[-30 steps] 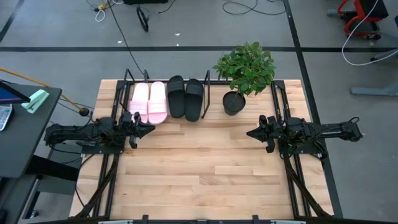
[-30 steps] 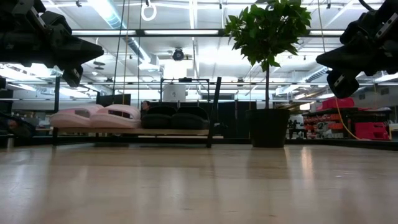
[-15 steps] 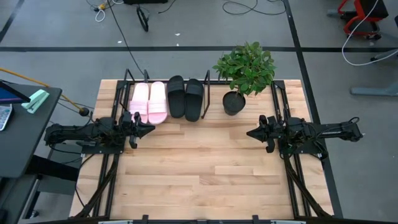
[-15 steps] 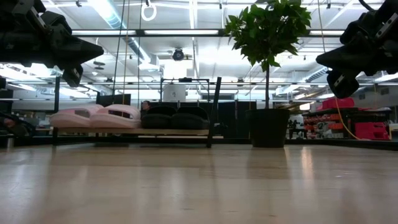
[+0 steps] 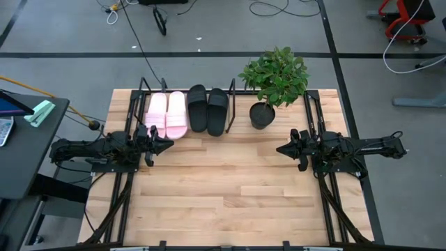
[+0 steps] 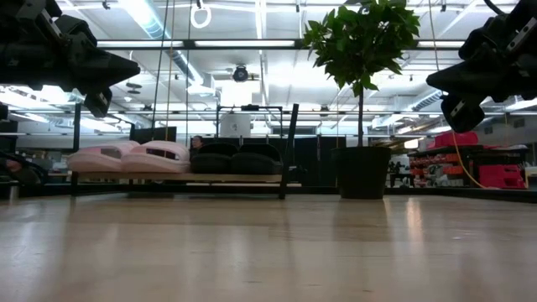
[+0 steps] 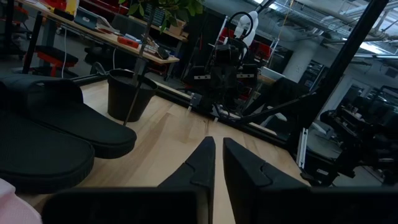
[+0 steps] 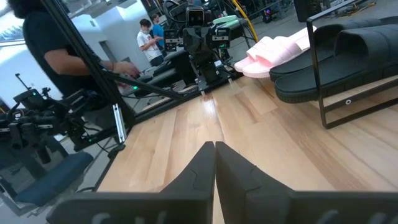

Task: Pick and place slides into the shelf
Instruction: Return to Home Position

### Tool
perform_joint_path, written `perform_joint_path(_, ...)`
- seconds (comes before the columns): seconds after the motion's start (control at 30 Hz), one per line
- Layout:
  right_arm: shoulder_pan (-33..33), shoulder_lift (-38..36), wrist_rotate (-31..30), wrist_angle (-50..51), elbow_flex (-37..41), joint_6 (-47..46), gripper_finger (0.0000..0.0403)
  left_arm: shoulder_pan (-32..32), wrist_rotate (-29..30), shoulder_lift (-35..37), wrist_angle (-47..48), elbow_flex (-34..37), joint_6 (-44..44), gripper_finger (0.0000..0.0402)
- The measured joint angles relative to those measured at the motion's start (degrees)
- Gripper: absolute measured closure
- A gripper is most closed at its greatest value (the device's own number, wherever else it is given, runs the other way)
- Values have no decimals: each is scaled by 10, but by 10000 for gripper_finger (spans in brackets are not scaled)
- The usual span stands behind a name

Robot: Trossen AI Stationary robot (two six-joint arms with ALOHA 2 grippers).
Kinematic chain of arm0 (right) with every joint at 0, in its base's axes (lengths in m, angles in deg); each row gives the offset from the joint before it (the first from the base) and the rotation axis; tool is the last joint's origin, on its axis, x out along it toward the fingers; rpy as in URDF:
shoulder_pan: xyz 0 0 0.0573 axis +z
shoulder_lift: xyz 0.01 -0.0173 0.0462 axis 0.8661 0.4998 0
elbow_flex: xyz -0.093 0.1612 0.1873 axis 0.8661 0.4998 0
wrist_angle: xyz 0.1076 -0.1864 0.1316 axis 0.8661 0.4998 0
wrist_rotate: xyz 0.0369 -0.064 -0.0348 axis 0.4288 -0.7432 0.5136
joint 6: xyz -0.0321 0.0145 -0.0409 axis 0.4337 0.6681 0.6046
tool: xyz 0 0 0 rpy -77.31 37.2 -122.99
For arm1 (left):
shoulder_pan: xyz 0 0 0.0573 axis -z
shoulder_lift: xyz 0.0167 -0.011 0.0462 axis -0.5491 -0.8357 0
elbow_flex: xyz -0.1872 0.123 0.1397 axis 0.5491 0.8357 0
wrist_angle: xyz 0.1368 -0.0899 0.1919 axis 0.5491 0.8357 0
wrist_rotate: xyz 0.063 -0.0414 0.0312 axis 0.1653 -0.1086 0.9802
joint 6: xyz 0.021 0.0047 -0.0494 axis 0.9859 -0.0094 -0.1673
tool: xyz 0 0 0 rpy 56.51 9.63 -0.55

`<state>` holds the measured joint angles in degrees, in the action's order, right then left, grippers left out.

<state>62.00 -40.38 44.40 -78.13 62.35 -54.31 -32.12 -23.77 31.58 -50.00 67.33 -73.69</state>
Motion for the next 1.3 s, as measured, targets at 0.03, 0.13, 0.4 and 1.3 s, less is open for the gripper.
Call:
perform_joint_path(0.03,0,0,0,0,0,0,384,0,0,0,0,0,0,368)
perform_joint_path(0.13,0,0,0,0,0,0,383,0,0,0,0,0,0,373)
perform_joint_path(0.4,0,0,0,0,0,0,384,0,0,0,0,0,0,372)
perform_joint_path(1.3,0,0,0,0,0,0,385,0,0,0,0,0,0,374)
